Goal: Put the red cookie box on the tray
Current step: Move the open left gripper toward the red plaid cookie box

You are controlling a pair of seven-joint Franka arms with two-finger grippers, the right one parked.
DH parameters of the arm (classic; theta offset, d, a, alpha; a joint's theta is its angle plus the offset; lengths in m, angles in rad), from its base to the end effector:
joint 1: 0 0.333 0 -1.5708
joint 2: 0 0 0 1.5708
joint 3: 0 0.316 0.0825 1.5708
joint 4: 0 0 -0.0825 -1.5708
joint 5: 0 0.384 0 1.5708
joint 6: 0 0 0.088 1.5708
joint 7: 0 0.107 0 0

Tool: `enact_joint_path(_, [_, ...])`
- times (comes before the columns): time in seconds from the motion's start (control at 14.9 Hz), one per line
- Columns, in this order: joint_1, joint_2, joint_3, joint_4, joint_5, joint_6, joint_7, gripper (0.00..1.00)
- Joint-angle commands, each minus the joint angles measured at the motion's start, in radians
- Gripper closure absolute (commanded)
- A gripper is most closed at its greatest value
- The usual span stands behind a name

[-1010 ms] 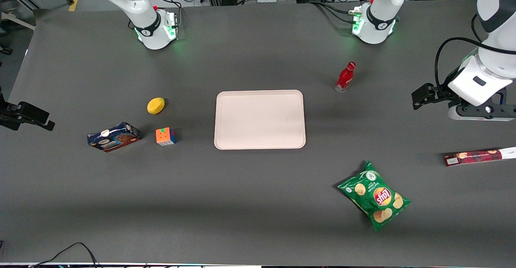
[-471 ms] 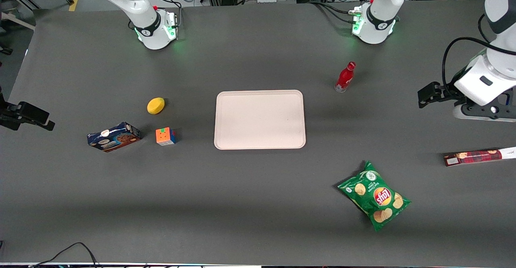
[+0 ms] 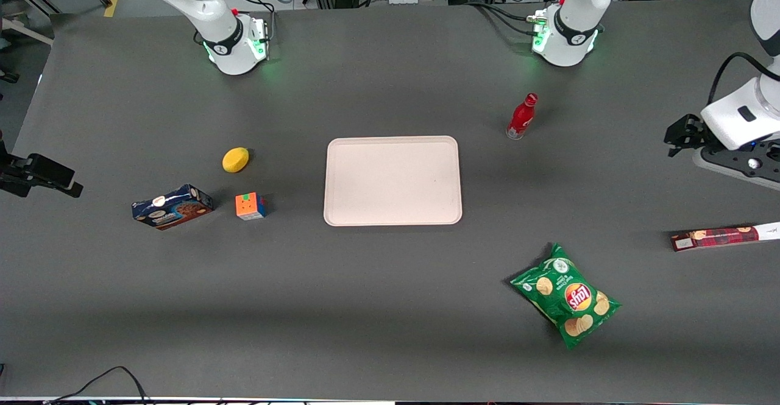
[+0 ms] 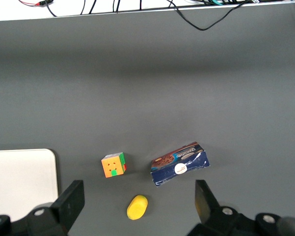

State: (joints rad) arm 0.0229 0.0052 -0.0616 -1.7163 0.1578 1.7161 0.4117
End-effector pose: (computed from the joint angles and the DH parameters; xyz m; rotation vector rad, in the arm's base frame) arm 0.5639 -0.0071 0.5662 -2.9056 0.7014 0.0512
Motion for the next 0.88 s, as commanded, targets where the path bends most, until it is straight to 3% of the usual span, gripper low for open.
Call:
enact_joint_path(0.0, [-0.004, 0.018, 0.029, 0.001, 0.052, -0.017, 0.238, 0.0])
enact_joint_path(0.27, [0.064, 0.061, 0.046, -0.011, 0.052, 0.046, 0.562, 0.0])
enact_joint_path(0.54, [0.084, 0.114, 0.138, -0.037, 0.032, 0.192, 0.956, 0.0])
enact_joint_path(0.81, [0.092, 0.163, 0.219, -0.054, -0.081, 0.299, 1.316, 0.0])
